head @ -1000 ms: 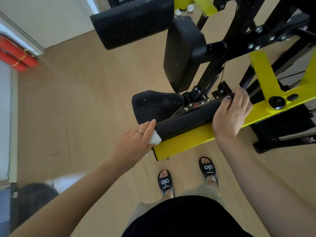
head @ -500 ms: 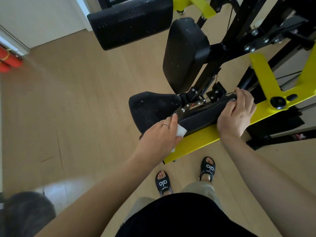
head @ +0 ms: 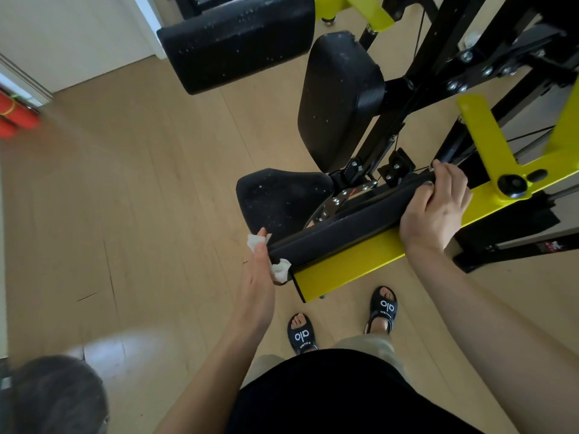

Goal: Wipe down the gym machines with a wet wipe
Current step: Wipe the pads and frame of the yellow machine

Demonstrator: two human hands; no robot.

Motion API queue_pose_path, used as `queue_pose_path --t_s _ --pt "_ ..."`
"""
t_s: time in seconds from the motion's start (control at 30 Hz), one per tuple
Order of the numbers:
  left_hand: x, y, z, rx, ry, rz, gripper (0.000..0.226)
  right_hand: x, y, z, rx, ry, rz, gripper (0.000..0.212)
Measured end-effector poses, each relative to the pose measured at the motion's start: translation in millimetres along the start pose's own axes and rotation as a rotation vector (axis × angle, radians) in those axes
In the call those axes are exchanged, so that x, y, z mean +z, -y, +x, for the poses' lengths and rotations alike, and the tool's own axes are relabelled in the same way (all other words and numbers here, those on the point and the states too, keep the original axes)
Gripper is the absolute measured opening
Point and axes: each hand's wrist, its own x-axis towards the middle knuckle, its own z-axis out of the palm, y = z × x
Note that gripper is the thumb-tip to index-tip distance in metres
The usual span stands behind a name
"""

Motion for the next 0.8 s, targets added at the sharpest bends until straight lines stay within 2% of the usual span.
queue_pose_path --t_s 0.13,0.27,0.37,0.5,0.67,0.8 --pt "5 -4 -10 -0.078 -0.084 -0.162 0.051 1 1 0 0.002 -0.001 -0.004 0.043" --pt "13 -2 -19 -0.099 -0.117 -0.157 0.049 0 1 0 -0.004 0.001 -0.010 0.042" --pt "13 11 -3 -0.152 -0.123 -0.175 0.047 1 1 -1 -0.005 -0.003 -0.006 0.042" --pt "3 38 32 -0.247 -0.054 -0.264 0.031 2 1 -1 -0.010 -0.004 -0.005 0.042" --pt "2 55 50 -0.355 0.065 -0.282 0.033 2 -1 0 -0.010 0.002 -0.012 0.043" --pt "5 42 24 -0.377 -0.003 -0.215 0.047 2 0 0 -0.014 -0.006 -0.006 0.043"
